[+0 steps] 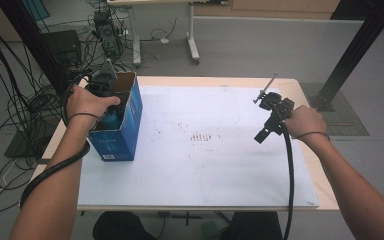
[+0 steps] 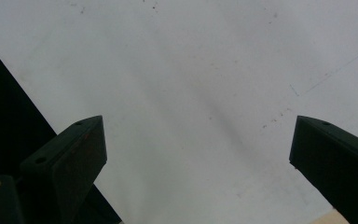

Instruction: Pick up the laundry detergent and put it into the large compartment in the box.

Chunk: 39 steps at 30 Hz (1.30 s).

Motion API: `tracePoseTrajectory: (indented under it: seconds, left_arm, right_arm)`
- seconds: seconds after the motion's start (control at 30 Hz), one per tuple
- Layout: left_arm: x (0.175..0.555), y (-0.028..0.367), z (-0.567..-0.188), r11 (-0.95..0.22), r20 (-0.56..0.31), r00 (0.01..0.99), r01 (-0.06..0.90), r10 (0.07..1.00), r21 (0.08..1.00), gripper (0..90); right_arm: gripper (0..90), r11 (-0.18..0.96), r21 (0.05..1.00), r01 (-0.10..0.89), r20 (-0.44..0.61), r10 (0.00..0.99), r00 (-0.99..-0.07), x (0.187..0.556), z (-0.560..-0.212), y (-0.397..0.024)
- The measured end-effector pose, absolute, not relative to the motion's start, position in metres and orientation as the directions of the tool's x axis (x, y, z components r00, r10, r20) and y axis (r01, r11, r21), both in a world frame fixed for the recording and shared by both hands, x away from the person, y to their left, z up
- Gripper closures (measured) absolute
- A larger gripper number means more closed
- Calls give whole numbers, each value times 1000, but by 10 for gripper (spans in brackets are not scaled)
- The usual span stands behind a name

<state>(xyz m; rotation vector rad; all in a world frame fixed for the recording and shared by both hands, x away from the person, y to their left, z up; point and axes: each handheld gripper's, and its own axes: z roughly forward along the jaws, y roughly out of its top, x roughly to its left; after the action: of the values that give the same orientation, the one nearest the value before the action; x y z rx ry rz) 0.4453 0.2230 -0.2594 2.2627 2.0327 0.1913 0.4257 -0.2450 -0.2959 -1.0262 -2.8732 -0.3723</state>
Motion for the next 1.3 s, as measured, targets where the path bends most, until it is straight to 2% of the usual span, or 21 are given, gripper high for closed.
tracePoseTrajectory:
  seconds: [1.3]
  left_arm:
    - [446, 222, -259, -109, 31, 106, 982, 994, 152, 377]
  right_arm:
    - [36, 743, 211, 635, 149, 617, -773, 425, -296, -247]
